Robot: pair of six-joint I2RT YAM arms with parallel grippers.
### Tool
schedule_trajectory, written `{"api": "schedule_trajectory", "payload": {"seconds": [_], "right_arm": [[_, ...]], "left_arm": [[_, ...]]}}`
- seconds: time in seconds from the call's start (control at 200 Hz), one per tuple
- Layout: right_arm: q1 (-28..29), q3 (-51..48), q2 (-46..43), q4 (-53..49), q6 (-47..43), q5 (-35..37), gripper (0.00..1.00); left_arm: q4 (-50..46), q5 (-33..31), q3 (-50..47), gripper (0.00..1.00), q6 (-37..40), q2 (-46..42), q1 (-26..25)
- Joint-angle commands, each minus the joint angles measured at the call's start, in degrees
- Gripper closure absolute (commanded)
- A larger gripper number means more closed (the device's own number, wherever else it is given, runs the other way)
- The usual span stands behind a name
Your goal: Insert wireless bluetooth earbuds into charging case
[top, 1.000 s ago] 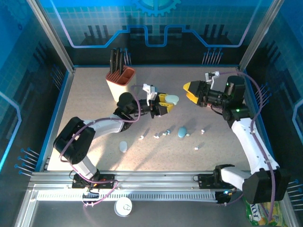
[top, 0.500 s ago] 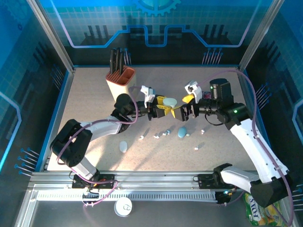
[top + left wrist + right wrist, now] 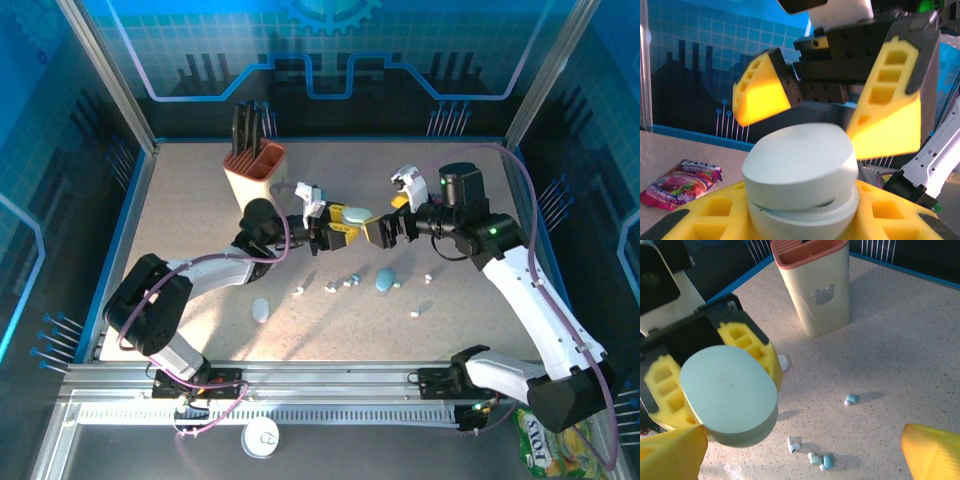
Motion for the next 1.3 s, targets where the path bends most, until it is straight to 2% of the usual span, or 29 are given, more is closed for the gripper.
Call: {"api": "schedule_trajectory", "payload": {"seconds": [0.0, 0.2, 0.39, 0.58, 0.685, 0.765, 0.855, 1.015, 1.146, 1.226, 1.296], "right_arm": [[-1.5, 0.6, -0.3, 3.9, 3.7, 1.1, 0.01], [-2.8, 0.5, 0.4, 6.8, 7.8, 0.8, 0.02], [-3.5, 1.9, 1.3, 5.6, 6.8, -0.4, 0.02], [-4.8, 0.3, -1.0, 8.2, 7.9, -4.3, 0.01], [-6.8, -3.1, -4.2, 12.8, 12.4, -6.9, 0.01], [-10.9, -5.7, -6.2, 13.3, 19.0, -6.9, 0.02], [-16.6, -9.2, -8.0, 9.9, 24.7, -6.4, 0.06], [-25.8, -14.3, -7.1, -4.7, 29.3, -7.2, 0.14], [-26.2, -20.8, -6.2, -9.5, 32.5, -4.8, 0.26], [-25.1, -25.2, -5.7, -9.0, 37.1, -4.8, 0.30], [-23.1, -29.4, -5.5, -6.3, 42.3, -4.4, 0.37]], "left_arm": [[0.6, 2.0, -0.7, 0.64, 2.3, -1.9, 0.0], [0.1, 2.0, -0.7, 0.65, 2.7, -2.1, 0.0], [-0.1, 2.0, -0.6, 0.65, 2.8, -2.1, 0.0], [-0.1, 1.4, -0.8, 0.65, 3.1, -1.8, 0.0], [0.2, 0.9, -1.0, 0.65, 3.1, -1.6, 0.2], [0.3, 0.7, -1.0, 0.65, 3.1, -1.8, 0.5], [0.5, 0.4, -1.3, 0.65, 3.1, -2.2, 0.9], [0.5, 0.6, -2.0, 0.65, 3.0, -2.9, 1.4], [0.2, 0.8, -2.1, 0.65, 3.0, -3.2, 1.7], [0.1, 0.9, -2.2, 0.65, 3.0, -3.6, 1.9], [0.1, 0.8, -2.2, 0.65, 3.1, -3.7, 1.9]]}}
